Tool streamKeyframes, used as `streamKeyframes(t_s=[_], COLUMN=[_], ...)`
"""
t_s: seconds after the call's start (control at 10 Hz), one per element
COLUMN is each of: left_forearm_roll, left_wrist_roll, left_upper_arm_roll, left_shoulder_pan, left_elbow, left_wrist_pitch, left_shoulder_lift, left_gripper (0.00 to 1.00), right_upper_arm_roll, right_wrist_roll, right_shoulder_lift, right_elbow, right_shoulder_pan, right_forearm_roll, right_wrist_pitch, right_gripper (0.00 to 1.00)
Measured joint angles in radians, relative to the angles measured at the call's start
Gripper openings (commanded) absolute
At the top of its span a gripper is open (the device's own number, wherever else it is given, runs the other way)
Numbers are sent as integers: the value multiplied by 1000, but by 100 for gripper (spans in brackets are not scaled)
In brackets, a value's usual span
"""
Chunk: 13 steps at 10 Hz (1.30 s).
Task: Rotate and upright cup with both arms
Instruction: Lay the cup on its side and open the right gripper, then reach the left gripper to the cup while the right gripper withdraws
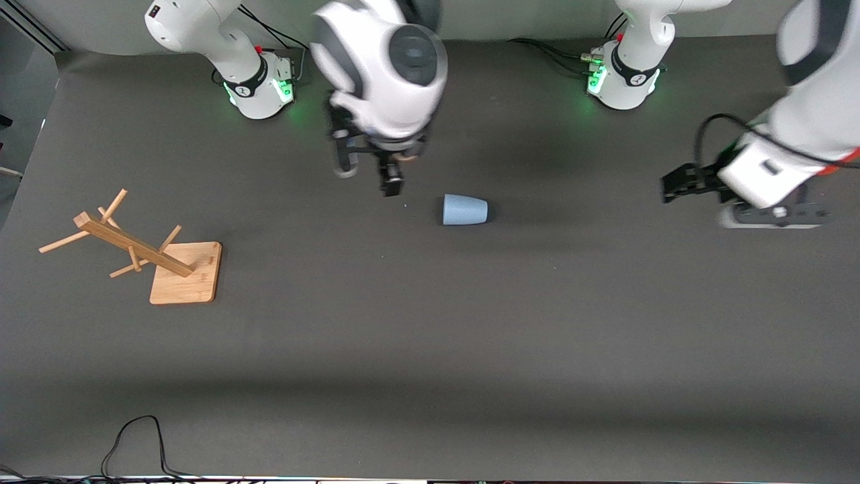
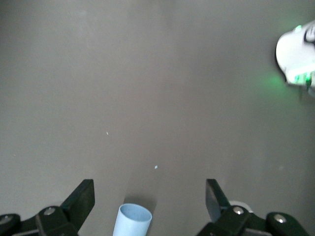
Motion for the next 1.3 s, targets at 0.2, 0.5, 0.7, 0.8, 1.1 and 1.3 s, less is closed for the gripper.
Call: streamKeyframes(t_s=[0.2, 0.5, 0.7, 0.8, 1.1, 1.3], left_forearm_roll=[35, 109, 169, 202, 296, 348], left_wrist_roll=[-171, -443, -596, -654, -786, -854], left_upper_arm_roll=[-3, -5, -5, -5, -4, -3], left_shoulder_pan=[-131, -326, -450, -508, -672, -758], left_elbow=[0, 10, 45, 71, 139, 189], left_wrist_pitch=[38, 73, 78, 78, 76, 77], left_shoulder_lift=[47, 129, 212, 260, 420, 538], left_gripper=[100, 100, 100, 100, 100, 100], right_upper_arm_roll=[-2, -5, -4, -2, 58, 167], right_wrist_roll=[-249, -630, -927, -1053, -1383, -1539], right_shoulder_lift=[-85, -209, -268, -282, -312, -348], right_elbow=[-37, -117, -160, -171, -221, -279], right_shoulder_pan=[-119, -336, -503, -574, -747, -875], right_forearm_roll=[-1, -2, -1, -1, 0, 0], right_wrist_pitch=[-32, -44, -42, -40, 39, 92], right_gripper=[100, 100, 100, 100, 100, 100])
